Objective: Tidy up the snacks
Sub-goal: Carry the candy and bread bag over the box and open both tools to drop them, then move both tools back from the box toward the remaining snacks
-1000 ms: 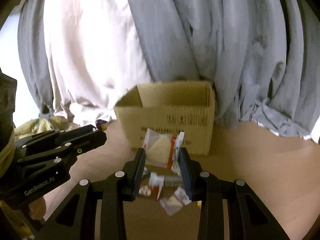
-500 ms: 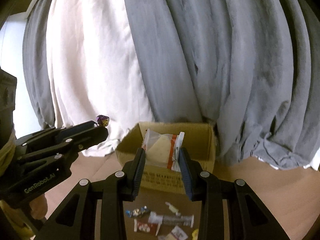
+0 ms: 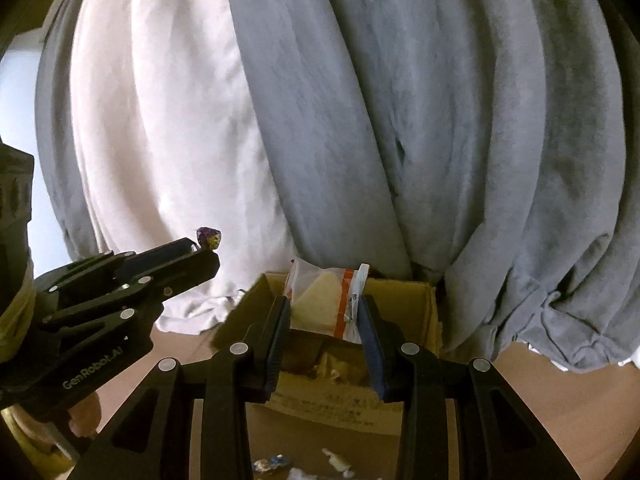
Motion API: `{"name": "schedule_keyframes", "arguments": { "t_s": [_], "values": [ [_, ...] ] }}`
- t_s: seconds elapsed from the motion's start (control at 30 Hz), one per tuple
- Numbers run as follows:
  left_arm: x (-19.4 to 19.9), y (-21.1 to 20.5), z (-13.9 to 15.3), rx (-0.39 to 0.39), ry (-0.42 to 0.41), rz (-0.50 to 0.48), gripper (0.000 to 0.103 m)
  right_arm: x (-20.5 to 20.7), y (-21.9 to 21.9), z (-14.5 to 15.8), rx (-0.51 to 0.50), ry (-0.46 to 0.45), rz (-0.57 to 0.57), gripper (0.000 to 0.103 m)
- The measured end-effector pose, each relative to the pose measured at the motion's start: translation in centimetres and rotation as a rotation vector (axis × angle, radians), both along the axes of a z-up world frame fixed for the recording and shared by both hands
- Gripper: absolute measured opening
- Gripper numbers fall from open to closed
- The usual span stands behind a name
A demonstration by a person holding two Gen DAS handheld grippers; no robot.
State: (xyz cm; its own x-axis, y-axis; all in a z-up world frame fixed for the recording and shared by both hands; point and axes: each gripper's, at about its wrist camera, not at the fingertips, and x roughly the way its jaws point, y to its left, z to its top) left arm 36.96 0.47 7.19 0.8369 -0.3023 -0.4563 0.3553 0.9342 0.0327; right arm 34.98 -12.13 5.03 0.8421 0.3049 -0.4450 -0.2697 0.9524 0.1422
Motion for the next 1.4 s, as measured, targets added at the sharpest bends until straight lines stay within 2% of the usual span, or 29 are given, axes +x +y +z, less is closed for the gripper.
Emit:
{"name": "schedule_keyframes", "arguments": {
  "t_s": [0.27,0.37,0.5,0.73,0.87,1.1,1.4],
  "values": [
    [4.2,0.2,-1.8,-0.023,0.099,0.008,0.024,3.7,0.2,-1.3,-0.01,0.066,-0.011,0.037],
    [5.1,0.3,-2.2,-0.023,0.109,0.029,0.035,4.6,0.1,-1.8,-0.003,0.087,-0.019,0.037],
    [4.8,0.5,-2.4,-0.005,0.091,0.054,0.047,5.2,0.1,-2.3,-0.037,0.098,-0.068,0.051],
    [1.9,0.5,-1.8,0.017,0.045,0.084,0.054,3.6,-0.1,-2.5,-0.059,0.087,-0.072,0.052],
    [0.0,0.9,-1.7,-0.012,0.054,0.074,0.056,1.5,-0.3,-2.2,-0.056,0.068,-0.074,0.052],
    [-4.2,1.1,-2.5,-0.019,0.073,0.054,0.058,-1.9,-1.2,-2.4,-0.052,0.075,-0.107,0.052],
    [-8.7,0.2,-5.4,0.071,0.064,0.025,0.058,-6.2,-2.3,-4.8,-0.052,0.129,-0.156,0.052]
  ]
}}
